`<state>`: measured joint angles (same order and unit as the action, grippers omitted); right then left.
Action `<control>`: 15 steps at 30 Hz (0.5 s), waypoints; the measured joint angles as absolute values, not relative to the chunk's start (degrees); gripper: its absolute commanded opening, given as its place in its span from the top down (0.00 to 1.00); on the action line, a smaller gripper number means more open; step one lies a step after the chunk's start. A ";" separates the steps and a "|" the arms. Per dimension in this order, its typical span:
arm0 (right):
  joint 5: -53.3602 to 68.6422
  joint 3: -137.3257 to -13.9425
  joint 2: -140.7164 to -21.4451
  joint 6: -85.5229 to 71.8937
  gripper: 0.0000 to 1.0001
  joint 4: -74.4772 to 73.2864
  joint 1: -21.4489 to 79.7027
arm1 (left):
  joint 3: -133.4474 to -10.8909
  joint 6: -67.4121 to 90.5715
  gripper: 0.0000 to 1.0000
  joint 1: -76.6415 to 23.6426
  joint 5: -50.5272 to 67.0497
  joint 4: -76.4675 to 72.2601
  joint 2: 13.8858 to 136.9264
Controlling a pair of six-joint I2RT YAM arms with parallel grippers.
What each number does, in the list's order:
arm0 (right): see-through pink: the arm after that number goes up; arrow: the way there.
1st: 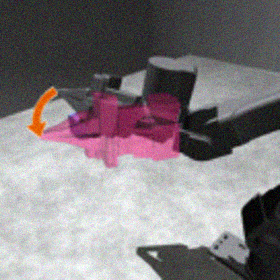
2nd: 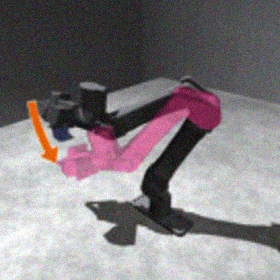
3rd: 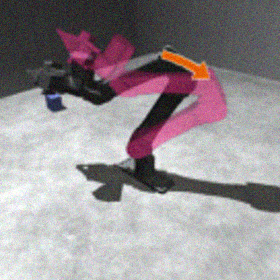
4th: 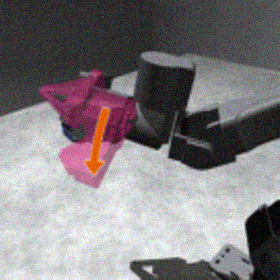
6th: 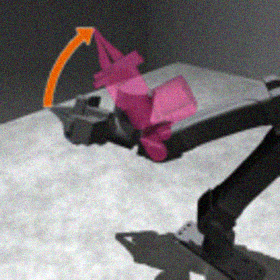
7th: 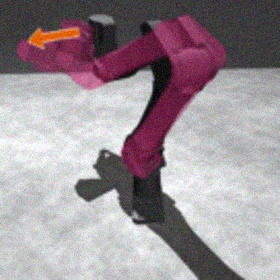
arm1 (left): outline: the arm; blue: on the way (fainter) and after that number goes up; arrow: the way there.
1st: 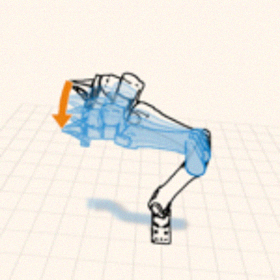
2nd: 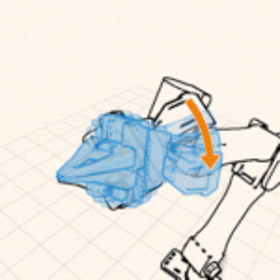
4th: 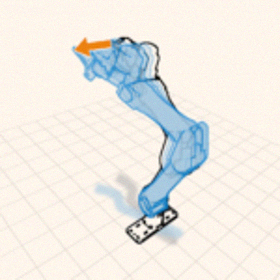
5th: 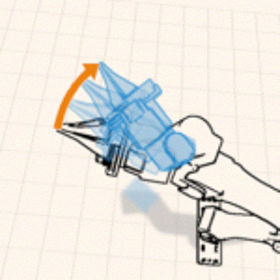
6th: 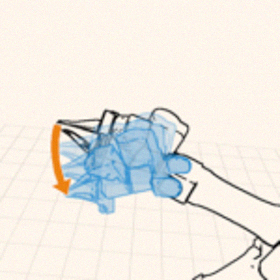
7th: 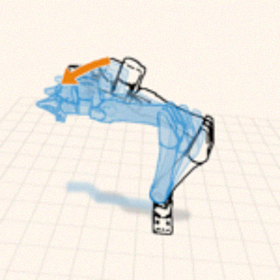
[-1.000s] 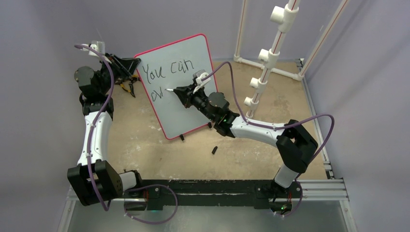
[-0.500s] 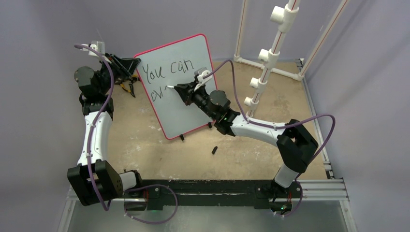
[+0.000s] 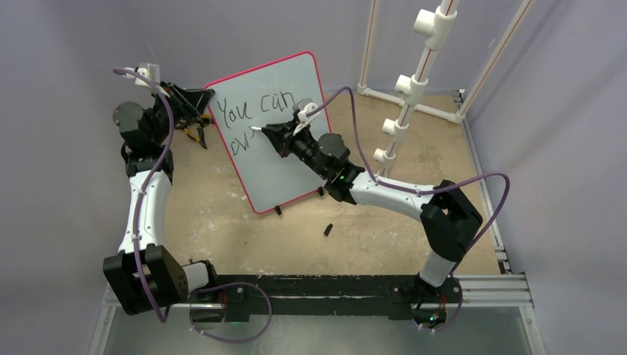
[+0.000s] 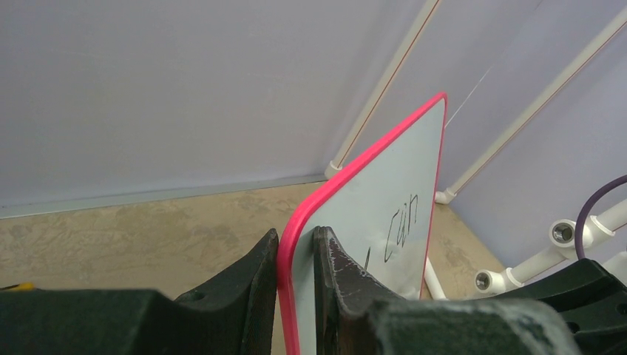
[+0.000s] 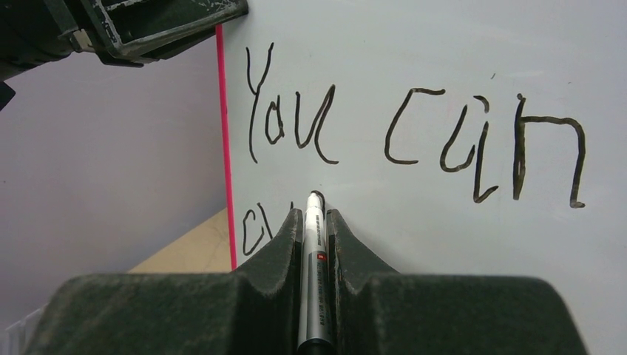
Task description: Write a sentence on the whiteboard
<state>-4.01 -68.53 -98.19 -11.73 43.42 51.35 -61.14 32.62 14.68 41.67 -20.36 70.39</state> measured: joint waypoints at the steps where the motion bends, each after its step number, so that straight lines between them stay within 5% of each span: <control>1: -3.88 -68.53 -98.19 -11.73 1.00 43.42 51.35 | -61.14 32.62 0.82 14.68 41.69 -20.36 70.39; 15: -1.52 -62.24 -97.19 -13.15 1.00 44.64 51.55 | -61.01 33.41 0.82 14.94 41.56 -20.49 70.39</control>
<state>-1.52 -62.24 -97.19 -13.15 44.64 51.55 -61.01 33.41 14.94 41.56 -20.49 70.39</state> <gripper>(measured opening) 0.123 0.198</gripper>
